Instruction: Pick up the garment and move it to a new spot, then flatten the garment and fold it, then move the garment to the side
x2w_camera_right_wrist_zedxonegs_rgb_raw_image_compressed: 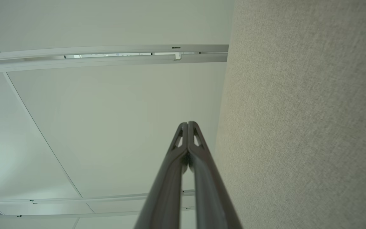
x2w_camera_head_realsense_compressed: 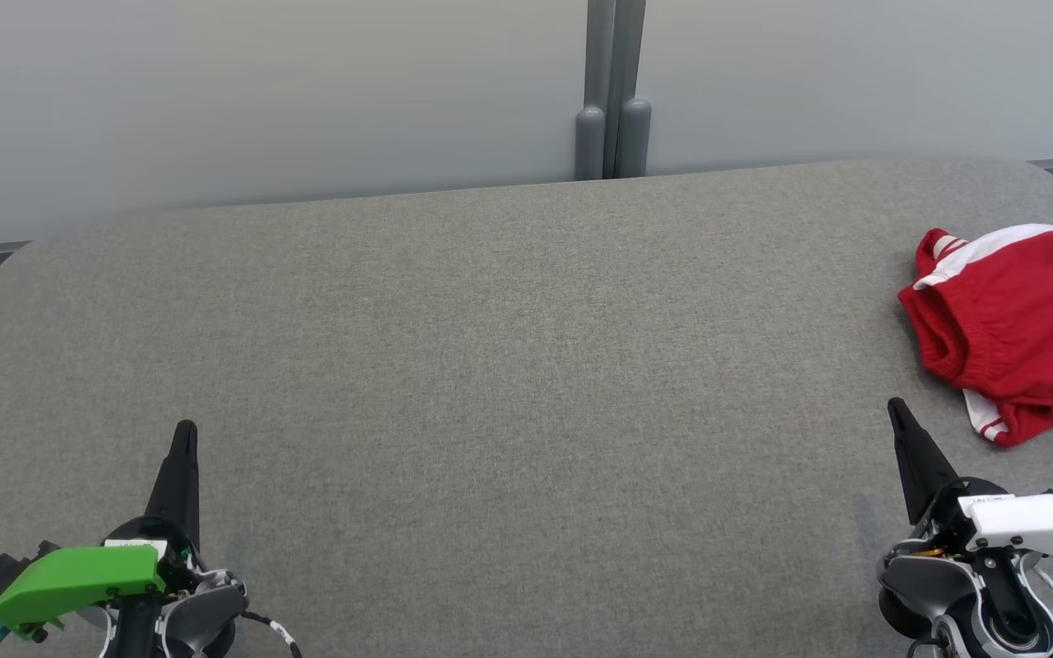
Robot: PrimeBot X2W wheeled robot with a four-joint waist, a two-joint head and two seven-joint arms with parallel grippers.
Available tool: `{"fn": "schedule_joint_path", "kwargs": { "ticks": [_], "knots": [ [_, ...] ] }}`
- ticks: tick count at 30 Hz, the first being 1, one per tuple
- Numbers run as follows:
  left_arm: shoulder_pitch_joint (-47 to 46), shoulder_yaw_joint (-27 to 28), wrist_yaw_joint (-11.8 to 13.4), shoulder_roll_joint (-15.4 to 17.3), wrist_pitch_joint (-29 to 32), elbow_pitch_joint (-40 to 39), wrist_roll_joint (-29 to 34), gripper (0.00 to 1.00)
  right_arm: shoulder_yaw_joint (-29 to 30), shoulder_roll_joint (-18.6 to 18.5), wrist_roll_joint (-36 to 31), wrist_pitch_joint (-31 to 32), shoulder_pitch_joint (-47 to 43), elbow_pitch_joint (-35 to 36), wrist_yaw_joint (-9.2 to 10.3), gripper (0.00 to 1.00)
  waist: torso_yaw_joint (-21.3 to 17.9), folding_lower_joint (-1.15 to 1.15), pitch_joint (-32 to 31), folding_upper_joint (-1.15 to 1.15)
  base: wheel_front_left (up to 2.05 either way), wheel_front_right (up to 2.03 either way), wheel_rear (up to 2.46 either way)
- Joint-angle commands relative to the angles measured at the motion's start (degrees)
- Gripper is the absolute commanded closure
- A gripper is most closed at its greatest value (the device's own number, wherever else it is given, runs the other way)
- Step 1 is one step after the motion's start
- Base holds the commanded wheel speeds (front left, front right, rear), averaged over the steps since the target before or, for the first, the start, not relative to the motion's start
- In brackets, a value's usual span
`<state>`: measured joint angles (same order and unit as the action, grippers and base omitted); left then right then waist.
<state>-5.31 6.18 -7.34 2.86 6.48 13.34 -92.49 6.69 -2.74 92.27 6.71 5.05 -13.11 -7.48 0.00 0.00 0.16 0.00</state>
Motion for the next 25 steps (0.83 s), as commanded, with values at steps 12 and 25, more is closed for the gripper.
{"fn": "schedule_joint_path", "kwargs": {
  "ticks": [12, 25],
  "knots": [
    [-0.42, 0.20, -0.31, -0.01, 0.11, -0.13, -0.06, 1.00, -0.05, -0.27, 0.43, 0.06, 0.56, -0.03, -0.02, 1.00, 0.00, 0.00, 0.00, 0.00, 0.00, 0.00, 0.00],
    [-0.42, 0.20, -0.31, -0.01, 0.11, -0.13, -0.07, 1.00, -0.06, -0.27, 0.43, 0.05, 0.56, -0.02, -0.02, 1.00, 0.00, 0.00, 0.00, 0.00, 0.00, 0.00, 0.00]
  ]
}}
